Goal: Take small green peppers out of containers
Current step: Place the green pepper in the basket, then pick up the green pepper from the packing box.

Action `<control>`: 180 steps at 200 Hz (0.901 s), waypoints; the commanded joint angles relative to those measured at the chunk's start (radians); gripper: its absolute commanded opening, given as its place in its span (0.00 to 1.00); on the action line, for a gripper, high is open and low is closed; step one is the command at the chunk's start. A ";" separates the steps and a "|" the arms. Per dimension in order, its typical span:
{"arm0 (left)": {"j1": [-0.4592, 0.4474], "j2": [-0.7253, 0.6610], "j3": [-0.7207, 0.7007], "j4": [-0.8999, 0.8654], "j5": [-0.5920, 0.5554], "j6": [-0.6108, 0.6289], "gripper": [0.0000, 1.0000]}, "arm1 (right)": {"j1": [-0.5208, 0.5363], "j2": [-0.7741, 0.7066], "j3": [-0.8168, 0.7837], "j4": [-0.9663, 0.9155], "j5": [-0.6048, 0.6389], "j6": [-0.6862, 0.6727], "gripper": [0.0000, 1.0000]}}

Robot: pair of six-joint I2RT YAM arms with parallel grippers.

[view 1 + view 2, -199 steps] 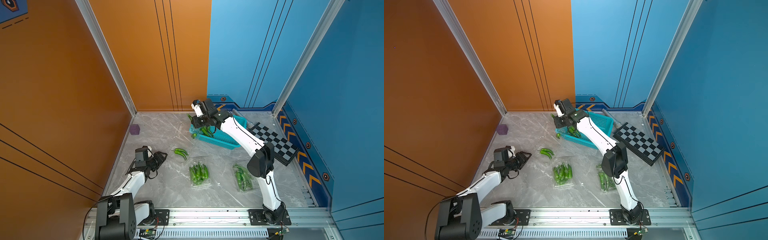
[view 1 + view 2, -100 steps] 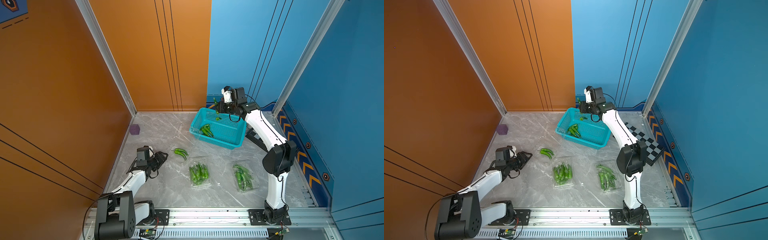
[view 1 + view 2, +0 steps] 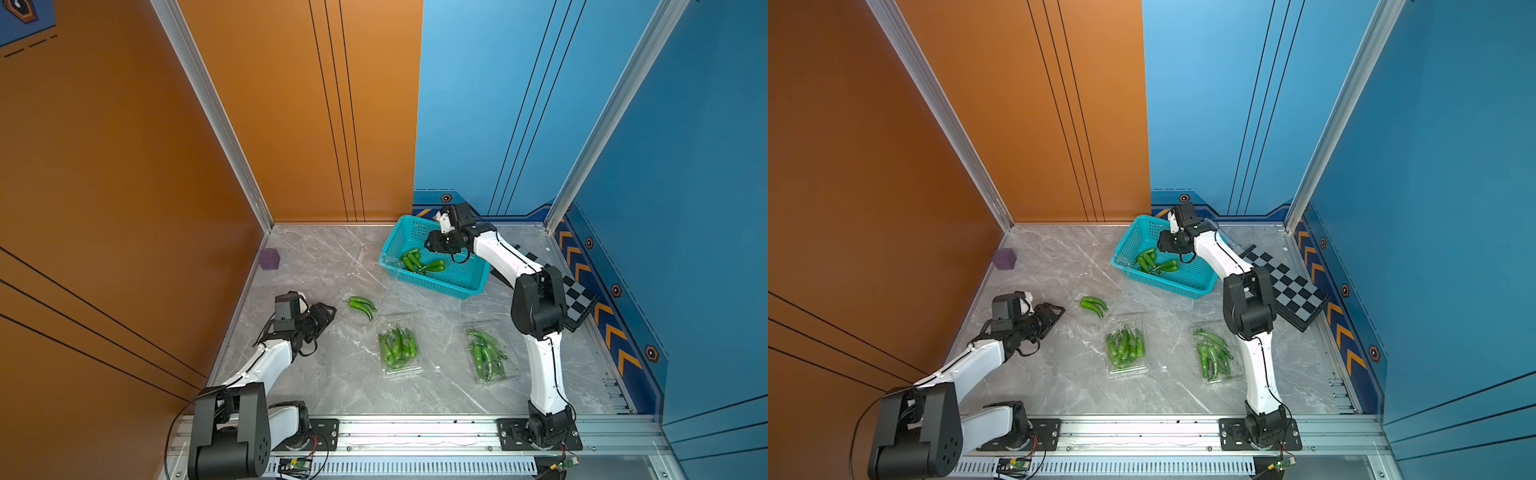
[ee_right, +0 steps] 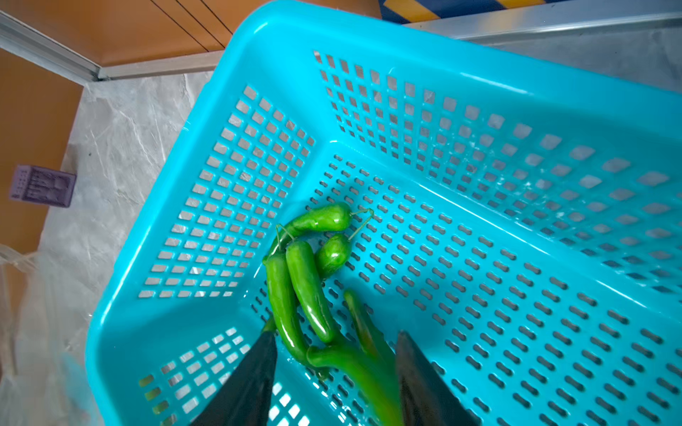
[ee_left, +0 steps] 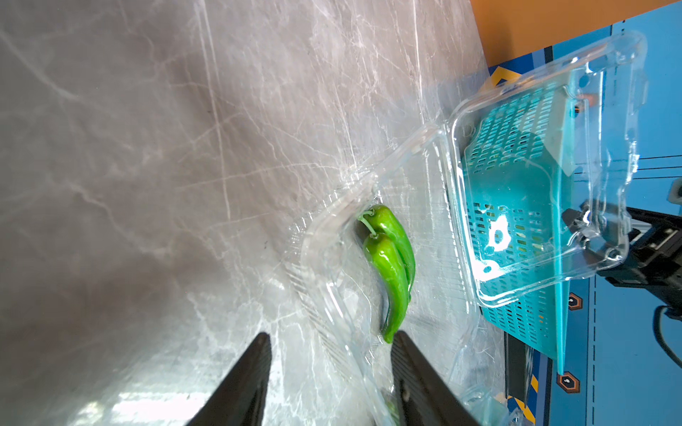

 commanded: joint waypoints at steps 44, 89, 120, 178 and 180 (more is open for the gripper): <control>-0.008 -0.020 0.015 -0.031 -0.015 0.021 0.55 | 0.083 -0.228 -0.086 0.015 -0.006 -0.123 0.58; -0.007 -0.020 0.013 -0.036 -0.030 0.017 0.56 | 0.258 -0.224 -0.085 -0.004 -0.085 -0.243 0.59; -0.008 -0.011 0.015 -0.036 -0.027 0.018 0.56 | 0.379 -0.155 -0.036 -0.022 -0.120 -0.287 0.60; -0.009 -0.015 0.014 -0.036 -0.018 0.023 0.56 | 0.485 0.048 0.115 -0.089 -0.060 -0.277 0.58; -0.010 -0.016 0.013 -0.036 -0.017 0.023 0.56 | 0.485 0.052 0.119 -0.092 -0.060 -0.277 0.58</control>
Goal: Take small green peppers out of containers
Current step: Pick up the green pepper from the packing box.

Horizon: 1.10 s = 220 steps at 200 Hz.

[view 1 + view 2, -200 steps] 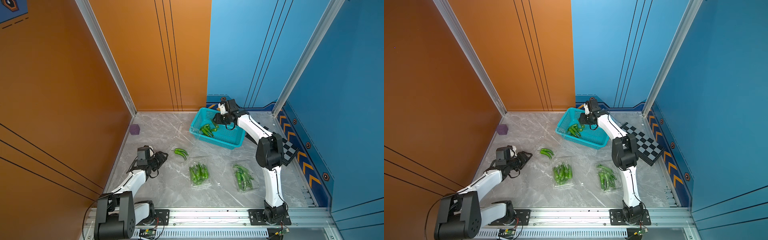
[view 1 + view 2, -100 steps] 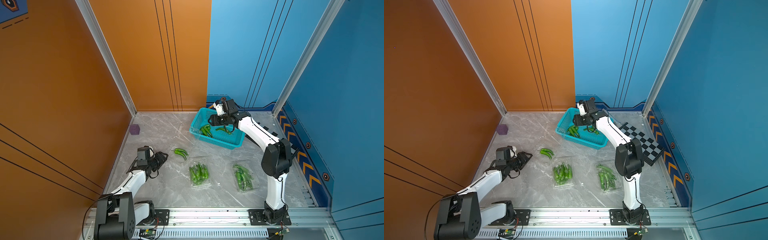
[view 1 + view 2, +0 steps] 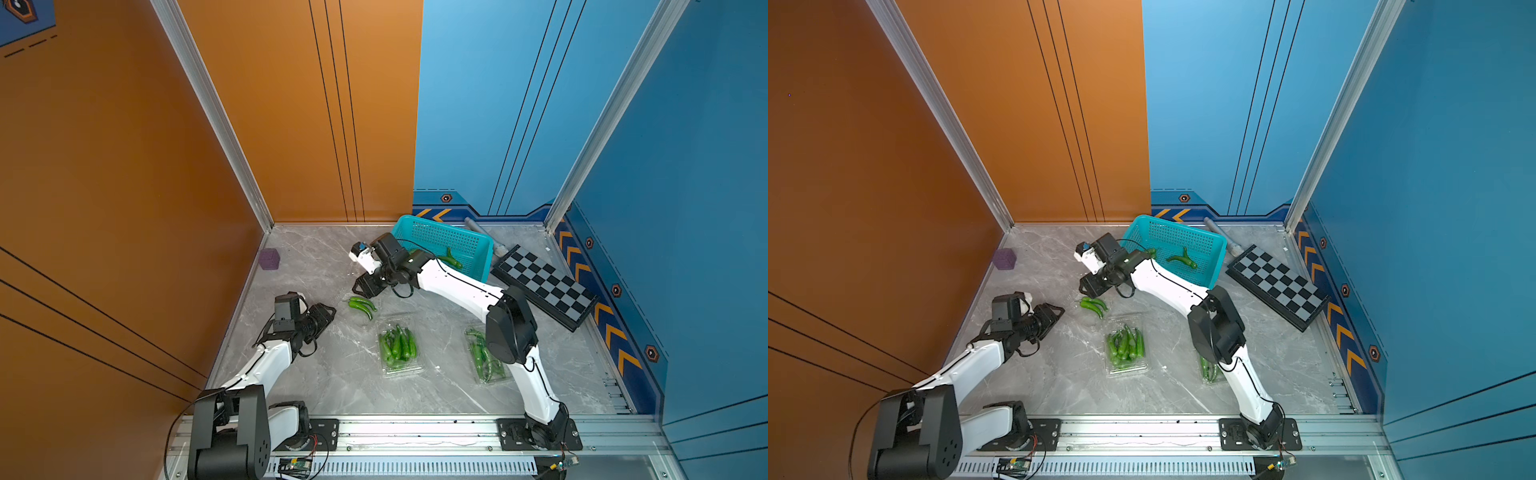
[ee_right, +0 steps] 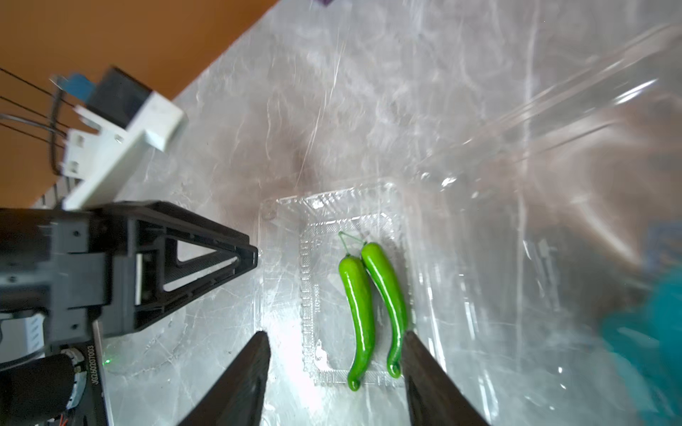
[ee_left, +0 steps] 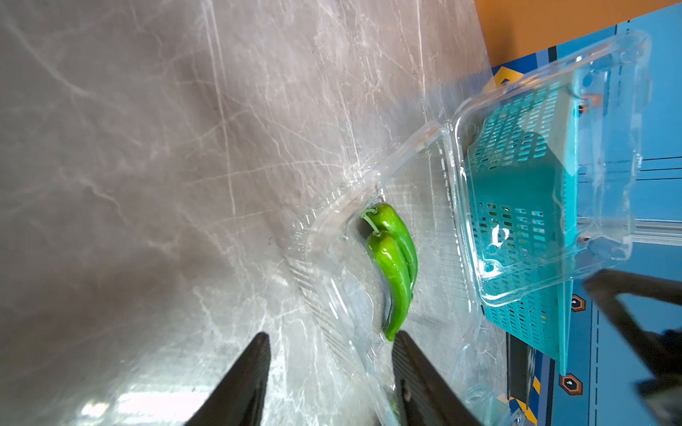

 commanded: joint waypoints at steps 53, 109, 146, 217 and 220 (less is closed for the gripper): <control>-0.007 -0.023 0.008 -0.020 -0.012 0.021 0.55 | 0.001 0.089 0.092 -0.090 0.037 -0.014 0.57; -0.009 -0.022 0.007 -0.020 -0.011 0.021 0.56 | 0.020 0.150 0.117 -0.102 0.032 -0.025 0.52; -0.008 -0.015 0.009 -0.020 -0.011 0.023 0.55 | 0.034 0.182 0.144 -0.121 0.053 -0.039 0.51; -0.009 -0.019 0.010 -0.020 -0.008 0.023 0.56 | 0.052 0.245 0.196 -0.157 0.110 -0.050 0.49; -0.008 -0.018 0.010 -0.019 -0.008 0.023 0.56 | 0.053 0.248 0.198 -0.158 0.109 -0.050 0.49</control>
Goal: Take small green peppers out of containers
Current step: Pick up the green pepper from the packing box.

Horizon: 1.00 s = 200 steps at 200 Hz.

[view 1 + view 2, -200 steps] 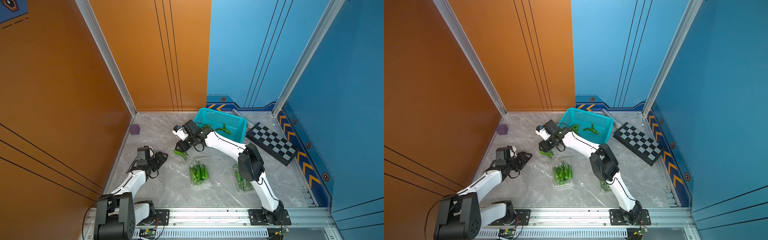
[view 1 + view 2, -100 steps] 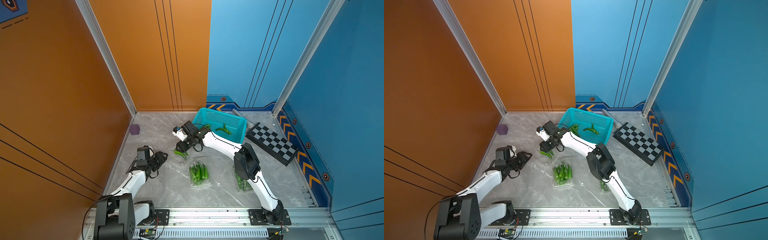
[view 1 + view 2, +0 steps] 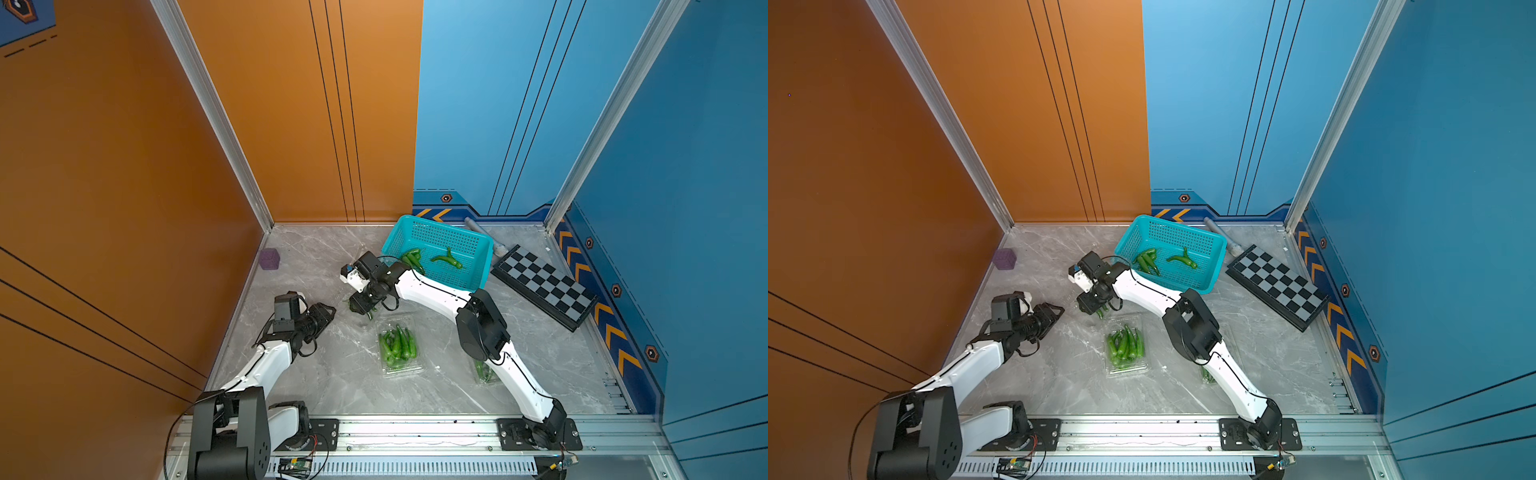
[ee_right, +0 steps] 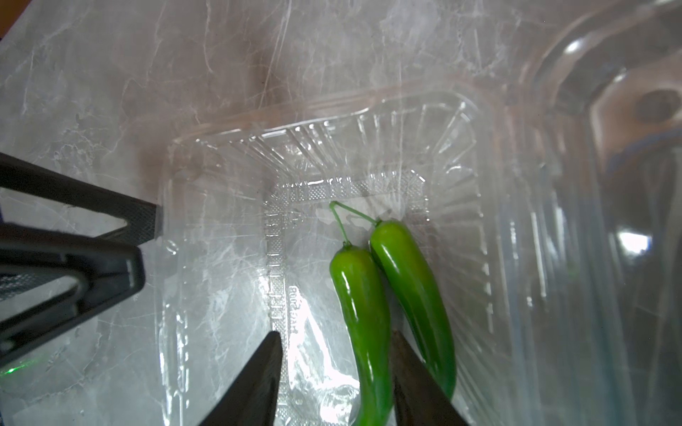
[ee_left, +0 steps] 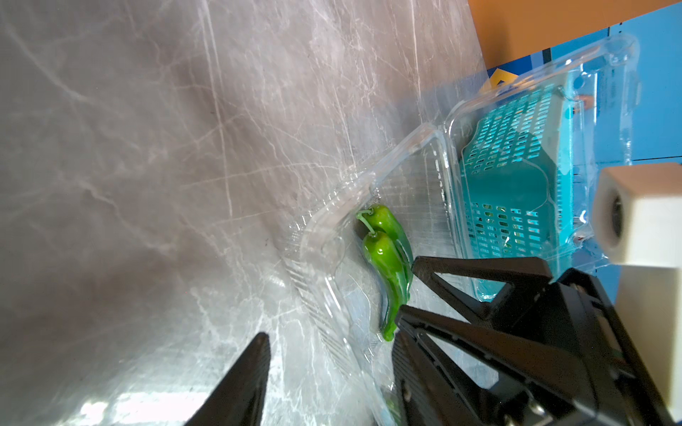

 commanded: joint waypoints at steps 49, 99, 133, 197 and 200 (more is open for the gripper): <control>-0.009 -0.013 0.014 -0.020 -0.005 0.020 0.56 | 0.008 0.080 0.078 -0.069 0.050 -0.020 0.46; -0.008 -0.015 0.017 -0.019 -0.006 0.019 0.56 | 0.014 0.113 0.103 -0.088 0.067 -0.023 0.37; -0.008 -0.015 0.018 -0.019 -0.005 0.020 0.56 | 0.017 0.100 0.107 -0.088 0.086 -0.028 0.20; -0.007 -0.028 0.017 -0.025 -0.005 0.023 0.56 | 0.020 -0.006 0.106 -0.086 0.088 -0.026 0.12; -0.007 -0.028 0.018 -0.027 -0.006 0.024 0.56 | 0.021 -0.011 0.106 -0.086 0.086 -0.023 0.12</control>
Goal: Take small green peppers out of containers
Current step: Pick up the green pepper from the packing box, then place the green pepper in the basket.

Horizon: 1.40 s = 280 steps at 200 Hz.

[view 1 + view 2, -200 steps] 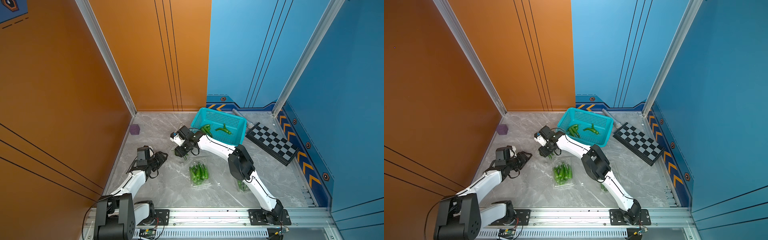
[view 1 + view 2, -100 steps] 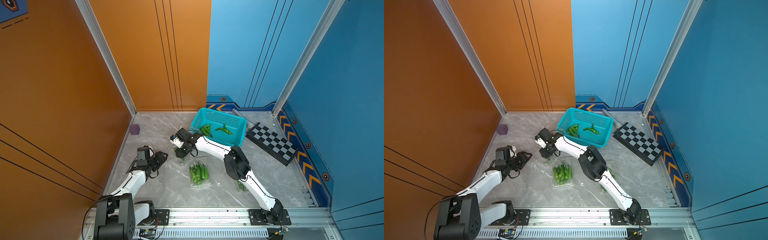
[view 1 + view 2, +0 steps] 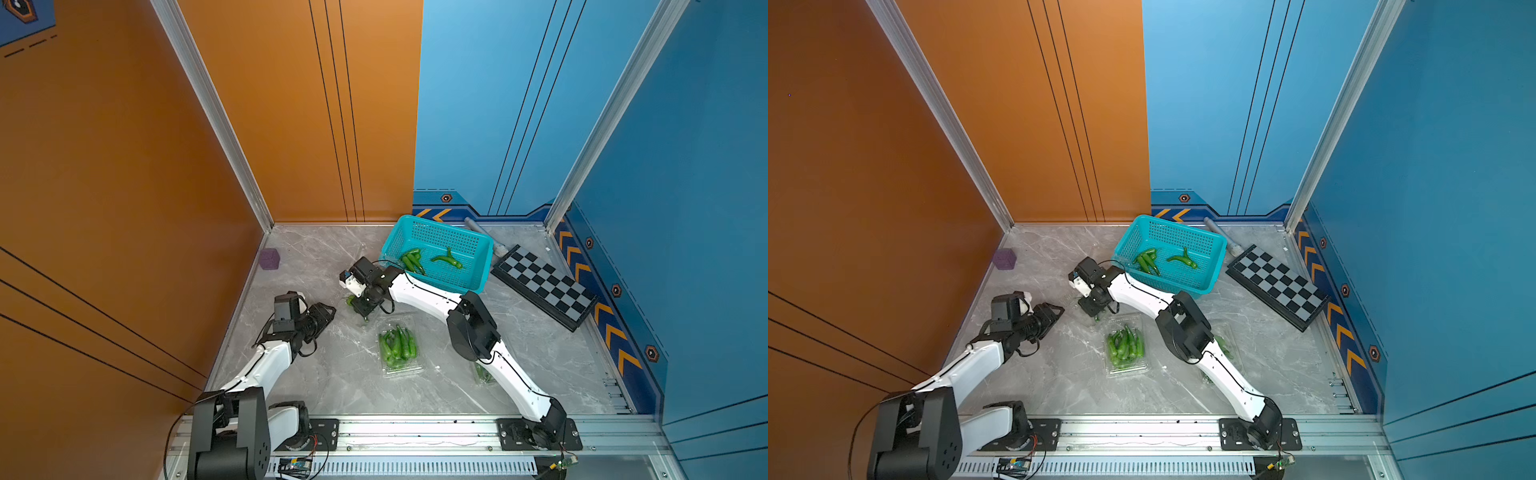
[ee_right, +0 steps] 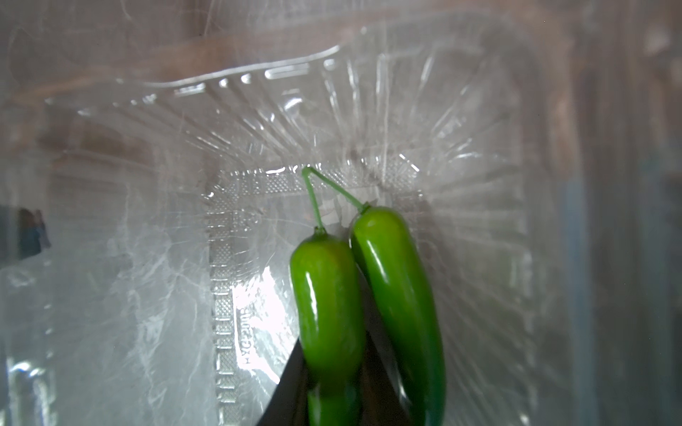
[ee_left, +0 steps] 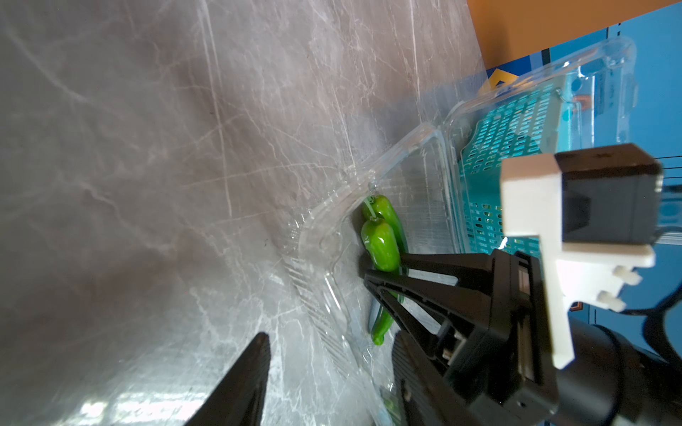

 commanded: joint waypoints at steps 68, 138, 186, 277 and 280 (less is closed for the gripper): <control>0.000 -0.075 0.023 -0.087 -0.018 0.036 0.61 | 0.004 -0.230 0.024 -0.028 -0.029 0.022 0.10; 0.002 -0.122 0.027 -0.143 0.005 0.057 0.61 | -0.083 -0.368 -0.008 -0.007 0.008 0.037 0.10; -0.024 -0.195 0.023 -0.211 0.069 0.043 0.61 | -0.263 -0.457 -0.085 0.016 0.058 0.071 0.12; -0.210 -0.322 0.010 -0.417 0.009 0.053 0.61 | -0.475 -0.325 -0.129 0.056 0.019 0.098 0.12; -0.214 -0.320 0.009 -0.417 0.007 0.053 0.61 | -0.476 -0.319 -0.129 0.057 0.019 0.097 0.12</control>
